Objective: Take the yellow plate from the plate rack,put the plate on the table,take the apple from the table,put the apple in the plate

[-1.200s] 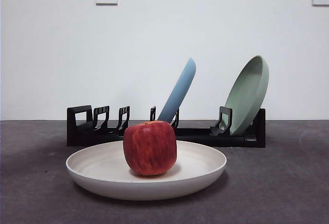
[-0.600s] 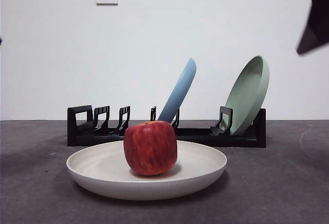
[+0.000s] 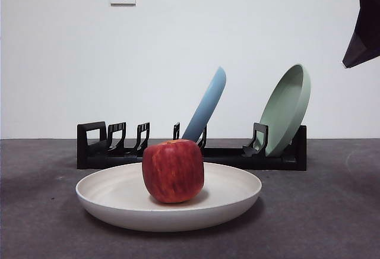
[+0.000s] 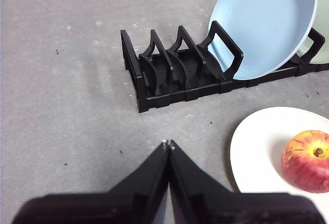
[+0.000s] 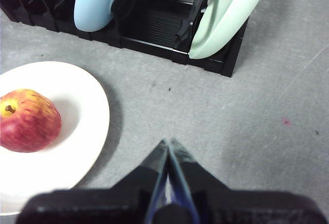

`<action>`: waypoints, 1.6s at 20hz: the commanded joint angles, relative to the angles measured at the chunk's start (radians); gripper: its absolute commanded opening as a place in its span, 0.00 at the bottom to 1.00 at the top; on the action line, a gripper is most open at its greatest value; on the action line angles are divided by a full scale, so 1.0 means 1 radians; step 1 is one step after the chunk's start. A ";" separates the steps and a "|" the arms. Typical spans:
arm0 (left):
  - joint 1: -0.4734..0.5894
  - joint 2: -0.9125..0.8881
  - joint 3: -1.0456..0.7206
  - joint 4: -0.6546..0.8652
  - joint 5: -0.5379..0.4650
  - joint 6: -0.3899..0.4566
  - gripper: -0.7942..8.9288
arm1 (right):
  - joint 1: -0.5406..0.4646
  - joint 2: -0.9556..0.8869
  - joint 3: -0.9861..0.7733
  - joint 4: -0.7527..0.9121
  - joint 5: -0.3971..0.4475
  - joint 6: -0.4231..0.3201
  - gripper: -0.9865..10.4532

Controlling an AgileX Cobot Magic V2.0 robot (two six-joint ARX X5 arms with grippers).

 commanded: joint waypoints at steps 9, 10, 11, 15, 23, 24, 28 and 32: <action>0.101 -0.344 -0.025 -0.043 -0.002 0.085 0.08 | 0.000 -0.001 -0.003 0.005 0.003 0.010 0.09; 0.139 -0.380 -0.050 -0.027 -0.002 0.102 0.08 | 0.000 -0.001 -0.003 0.005 0.003 0.010 0.09; 0.175 -0.408 -0.085 0.000 -0.001 0.119 0.08 | 0.000 -0.001 -0.003 0.005 0.003 0.010 0.09; 0.267 -0.488 -0.300 0.182 0.003 0.143 0.08 | 0.000 -0.001 -0.003 0.005 0.003 0.010 0.09; 0.290 -0.565 -0.537 0.304 0.003 0.111 0.08 | 0.000 -0.001 -0.003 0.004 0.003 0.010 0.09; 0.290 -0.573 -0.550 0.303 0.002 0.103 0.08 | 0.000 -0.001 -0.003 0.005 0.003 0.010 0.09; 0.290 -0.613 -0.577 0.256 0.001 0.098 0.08 | 0.000 -0.001 -0.003 0.005 0.003 0.010 0.09; 0.290 -0.639 -0.577 0.200 0.003 0.094 0.08 | 0.000 -0.001 -0.003 0.004 0.003 0.010 0.09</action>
